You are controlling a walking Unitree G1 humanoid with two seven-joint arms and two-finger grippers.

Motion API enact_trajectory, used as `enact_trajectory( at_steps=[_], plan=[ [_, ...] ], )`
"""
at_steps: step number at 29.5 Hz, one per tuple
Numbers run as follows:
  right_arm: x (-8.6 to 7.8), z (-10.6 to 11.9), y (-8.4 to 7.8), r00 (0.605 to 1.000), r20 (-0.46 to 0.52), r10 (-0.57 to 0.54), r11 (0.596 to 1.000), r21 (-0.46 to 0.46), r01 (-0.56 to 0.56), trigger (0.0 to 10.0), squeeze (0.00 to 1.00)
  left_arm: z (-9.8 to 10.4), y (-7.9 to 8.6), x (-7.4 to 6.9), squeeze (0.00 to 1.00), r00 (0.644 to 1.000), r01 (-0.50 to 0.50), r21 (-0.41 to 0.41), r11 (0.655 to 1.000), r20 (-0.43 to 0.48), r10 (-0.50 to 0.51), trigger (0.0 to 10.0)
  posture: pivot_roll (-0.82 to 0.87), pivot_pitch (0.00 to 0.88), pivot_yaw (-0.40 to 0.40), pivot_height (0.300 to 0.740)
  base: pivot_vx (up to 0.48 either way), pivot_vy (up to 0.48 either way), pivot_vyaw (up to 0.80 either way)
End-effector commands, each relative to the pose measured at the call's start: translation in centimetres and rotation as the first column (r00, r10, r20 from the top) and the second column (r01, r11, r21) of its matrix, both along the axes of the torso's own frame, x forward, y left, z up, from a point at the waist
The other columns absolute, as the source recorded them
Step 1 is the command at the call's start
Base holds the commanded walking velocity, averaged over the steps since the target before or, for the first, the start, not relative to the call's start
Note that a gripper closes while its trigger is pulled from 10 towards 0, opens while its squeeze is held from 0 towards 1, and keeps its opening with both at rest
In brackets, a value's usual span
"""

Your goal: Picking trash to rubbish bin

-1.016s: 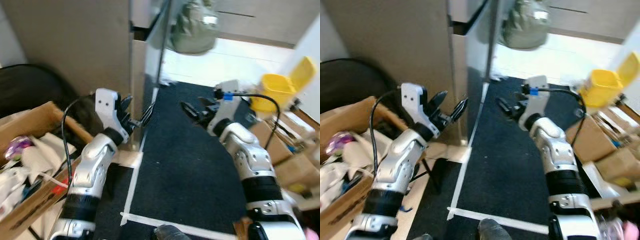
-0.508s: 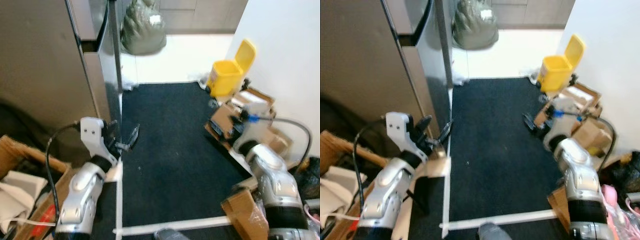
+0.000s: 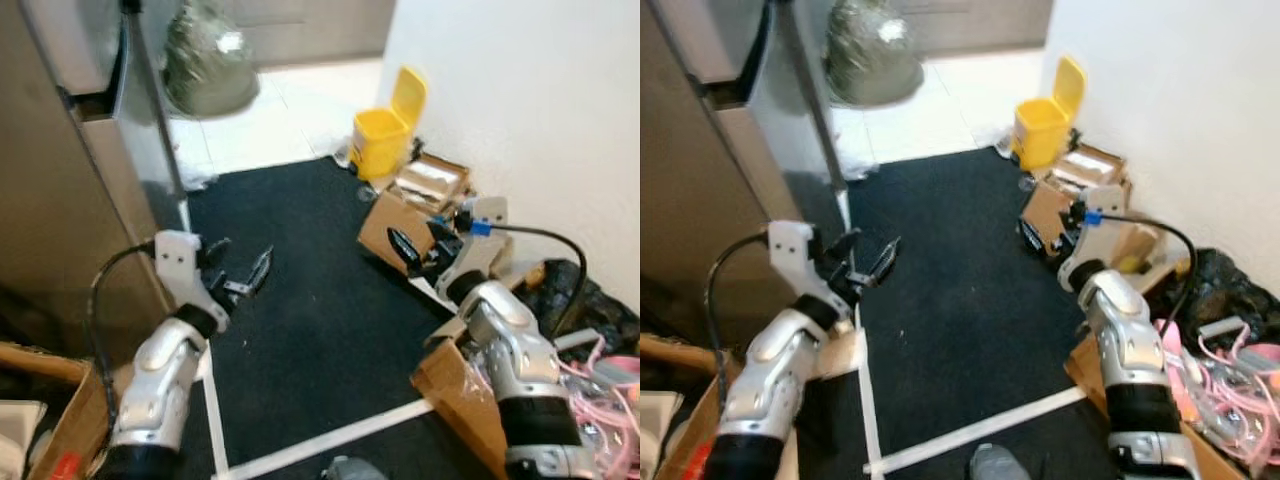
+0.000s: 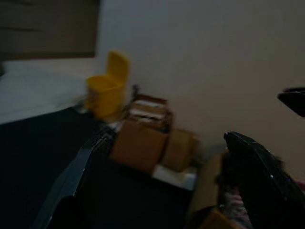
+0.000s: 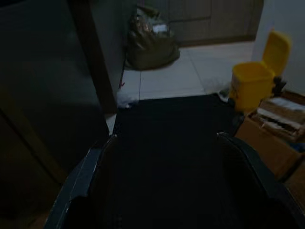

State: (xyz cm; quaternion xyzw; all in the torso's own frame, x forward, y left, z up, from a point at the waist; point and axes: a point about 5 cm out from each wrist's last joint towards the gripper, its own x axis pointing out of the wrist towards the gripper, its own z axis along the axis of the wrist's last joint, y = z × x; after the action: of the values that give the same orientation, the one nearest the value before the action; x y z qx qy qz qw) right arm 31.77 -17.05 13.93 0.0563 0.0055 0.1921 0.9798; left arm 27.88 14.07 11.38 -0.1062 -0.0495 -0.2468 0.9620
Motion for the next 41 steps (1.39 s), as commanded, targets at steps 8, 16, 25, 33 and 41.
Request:
enact_trajectory(
  at_steps=[8,16,25,33,41],
  plan=[
    [-0.17,-0.57,0.54,0.999,-0.016,0.029,0.999,0.024,-0.029,10.0,0.0,-0.97,0.38,0.3,0.0,1.0,0.015,0.011,1.0,-0.015,-0.015,10.0,-0.04,0.0,-0.024,0.74,0.0,0.0,-0.79],
    [-0.14,-0.65,0.56,0.999,-0.021,0.033,0.999,0.032,-0.032,10.0,0.0,-1.14,0.37,0.52,0.0,1.0,0.014,0.007,1.0,-0.018,-0.014,10.0,-0.04,0.0,-0.024,0.74,0.0,0.0,-0.79],
    [-0.1,-0.62,0.52,0.999,-0.016,0.031,0.999,0.028,-0.03,10.0,0.0,-1.03,0.35,0.72,0.0,1.0,0.015,0.017,1.0,-0.007,-0.015,10.0,-0.05,0.0,-0.022,0.74,0.0,0.0,-0.79],
    [-0.07,-0.6,0.42,0.999,-0.016,0.028,0.999,0.028,-0.027,10.0,0.0,-0.82,0.23,0.81,0.0,1.0,0.018,0.017,1.0,0.001,-0.018,10.0,-0.06,0.0,-0.02,0.74,0.0,0.0,-0.8],
    [-0.17,-0.55,0.39,1.0,-0.013,0.027,0.999,0.027,-0.027,10.0,0.0,-0.6,0.2,0.7,0.0,1.0,0.018,0.016,1.0,0.009,-0.018,10.0,-0.07,0.0,-0.016,0.74,0.0,0.0,-0.8]
  ],
)
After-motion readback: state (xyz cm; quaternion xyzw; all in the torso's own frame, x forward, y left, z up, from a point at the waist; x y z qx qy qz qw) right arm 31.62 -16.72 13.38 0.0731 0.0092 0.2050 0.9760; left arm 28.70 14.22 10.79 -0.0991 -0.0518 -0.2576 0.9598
